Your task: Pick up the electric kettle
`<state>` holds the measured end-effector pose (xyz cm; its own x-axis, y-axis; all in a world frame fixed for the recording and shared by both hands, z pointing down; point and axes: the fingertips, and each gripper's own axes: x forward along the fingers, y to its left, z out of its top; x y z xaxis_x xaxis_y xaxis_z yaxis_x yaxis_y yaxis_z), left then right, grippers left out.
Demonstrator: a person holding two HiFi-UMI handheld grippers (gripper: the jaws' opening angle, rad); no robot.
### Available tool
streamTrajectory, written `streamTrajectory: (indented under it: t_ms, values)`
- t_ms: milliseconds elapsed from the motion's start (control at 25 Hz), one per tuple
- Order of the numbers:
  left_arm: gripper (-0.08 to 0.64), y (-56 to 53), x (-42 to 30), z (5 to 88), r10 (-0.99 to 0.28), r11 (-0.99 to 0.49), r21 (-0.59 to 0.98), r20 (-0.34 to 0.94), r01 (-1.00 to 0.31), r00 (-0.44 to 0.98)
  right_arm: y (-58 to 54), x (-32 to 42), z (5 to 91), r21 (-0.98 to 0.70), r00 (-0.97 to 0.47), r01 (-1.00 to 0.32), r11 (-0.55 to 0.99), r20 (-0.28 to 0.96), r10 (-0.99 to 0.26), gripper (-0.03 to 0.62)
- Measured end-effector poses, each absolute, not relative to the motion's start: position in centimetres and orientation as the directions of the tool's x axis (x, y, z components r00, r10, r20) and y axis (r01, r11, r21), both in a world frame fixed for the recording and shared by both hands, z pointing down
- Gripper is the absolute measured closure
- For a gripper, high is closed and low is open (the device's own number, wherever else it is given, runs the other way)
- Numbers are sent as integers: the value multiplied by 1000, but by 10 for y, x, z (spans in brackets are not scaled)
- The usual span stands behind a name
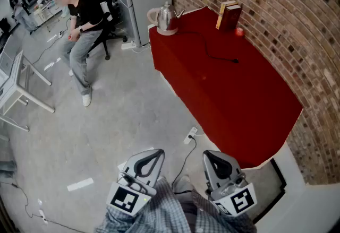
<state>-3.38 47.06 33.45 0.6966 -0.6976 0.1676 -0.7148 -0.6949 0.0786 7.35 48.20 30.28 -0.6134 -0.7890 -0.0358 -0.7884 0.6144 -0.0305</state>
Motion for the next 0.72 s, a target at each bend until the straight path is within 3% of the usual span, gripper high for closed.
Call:
streamTrajectory:
  t_ms: [720]
  values:
    - [553, 471, -32, 330, -713, -685, 79, 135, -724, 688, 483, 72, 299, -56, -612, -788, 614, -40, -790, 585]
